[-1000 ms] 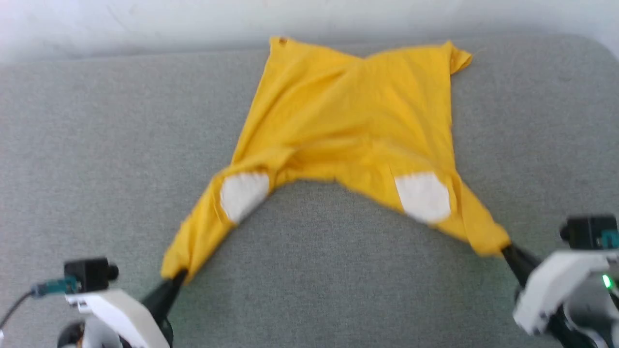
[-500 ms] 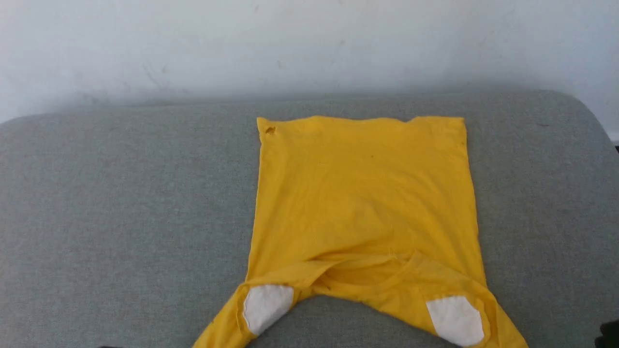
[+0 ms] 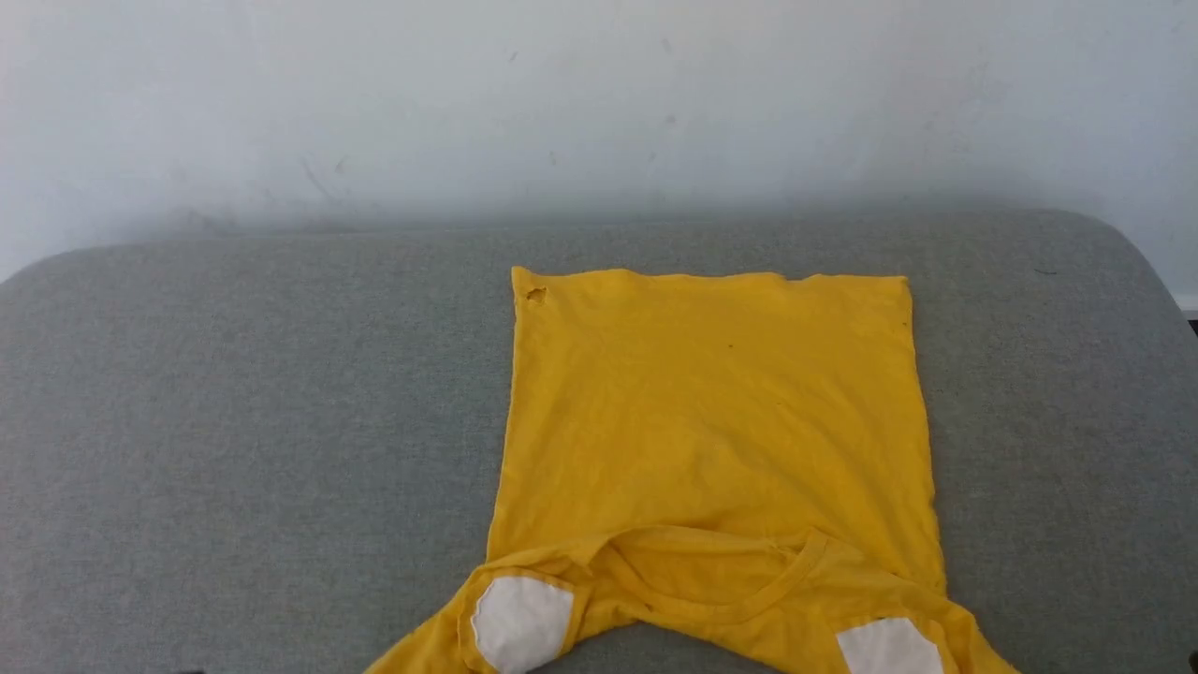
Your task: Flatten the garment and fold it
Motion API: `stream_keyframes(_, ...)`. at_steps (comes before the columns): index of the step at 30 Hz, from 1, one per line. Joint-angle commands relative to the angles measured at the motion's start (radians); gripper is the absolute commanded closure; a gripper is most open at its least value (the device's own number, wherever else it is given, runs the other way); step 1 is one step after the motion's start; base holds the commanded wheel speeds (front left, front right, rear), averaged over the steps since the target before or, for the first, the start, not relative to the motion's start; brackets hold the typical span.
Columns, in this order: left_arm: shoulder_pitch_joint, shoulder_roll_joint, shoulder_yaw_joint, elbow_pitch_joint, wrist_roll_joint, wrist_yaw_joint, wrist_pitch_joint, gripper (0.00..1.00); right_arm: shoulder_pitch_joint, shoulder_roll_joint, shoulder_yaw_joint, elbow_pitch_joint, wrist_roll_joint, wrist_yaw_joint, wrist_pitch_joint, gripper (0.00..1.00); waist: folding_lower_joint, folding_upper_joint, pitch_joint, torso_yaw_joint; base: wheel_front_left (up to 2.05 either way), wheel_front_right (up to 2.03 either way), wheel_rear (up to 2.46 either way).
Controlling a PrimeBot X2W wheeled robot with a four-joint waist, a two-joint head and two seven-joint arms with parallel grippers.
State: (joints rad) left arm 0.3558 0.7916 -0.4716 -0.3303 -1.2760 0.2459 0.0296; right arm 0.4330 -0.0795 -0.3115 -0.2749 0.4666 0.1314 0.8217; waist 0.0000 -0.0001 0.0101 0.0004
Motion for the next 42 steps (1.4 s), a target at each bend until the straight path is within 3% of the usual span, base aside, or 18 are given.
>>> stream_keyframes(1,-0.026,-0.009,0.005,-0.010,0.020,-0.013,-0.014,1.00,-0.018,0.008,0.006,0.002,-0.007,-0.001,-0.016,0.00,0.0000,0.0001,-0.001,0.001,0.00,0.00,0.00)
stream_keyframes(9,-0.127,-0.065,0.022,-0.046,0.101,-0.060,-0.115,1.00,-0.203,-0.048,0.035,-0.055,-0.106,-0.001,-0.228,0.00,0.0000,0.0001,0.061,-0.014,0.00,0.00,0.00)
stream_keyframes(14,-0.176,-0.060,0.032,-0.066,0.136,-0.091,-0.139,1.00,-0.418,-0.078,0.066,-0.043,-0.181,-0.001,-0.320,0.00,0.0000,0.0001,0.158,-0.024,0.00,0.00,0.00)
stream_keyframes(25,-0.319,-0.058,0.018,-0.087,0.177,-0.154,-0.105,1.00,-0.880,-0.070,0.103,0.235,-0.303,-0.001,-0.269,0.00,0.0000,0.0001,0.367,0.005,0.00,0.00,0.00)
stream_keyframes(30,-0.367,-0.066,0.008,-0.069,0.185,-0.173,-0.092,1.00,-0.983,-0.081,0.083,0.347,-0.332,-0.001,-0.255,0.00,0.0000,0.0001,0.446,0.031,0.00,0.00,0.00)
stream_keyframes(42,-0.475,-0.095,-0.017,-0.016,0.203,-0.231,-0.074,1.00,-1.136,-0.087,0.051,0.486,-0.397,-0.001,-0.267,0.00,0.0000,0.0001,0.578,0.077,0.00,0.00,0.00)
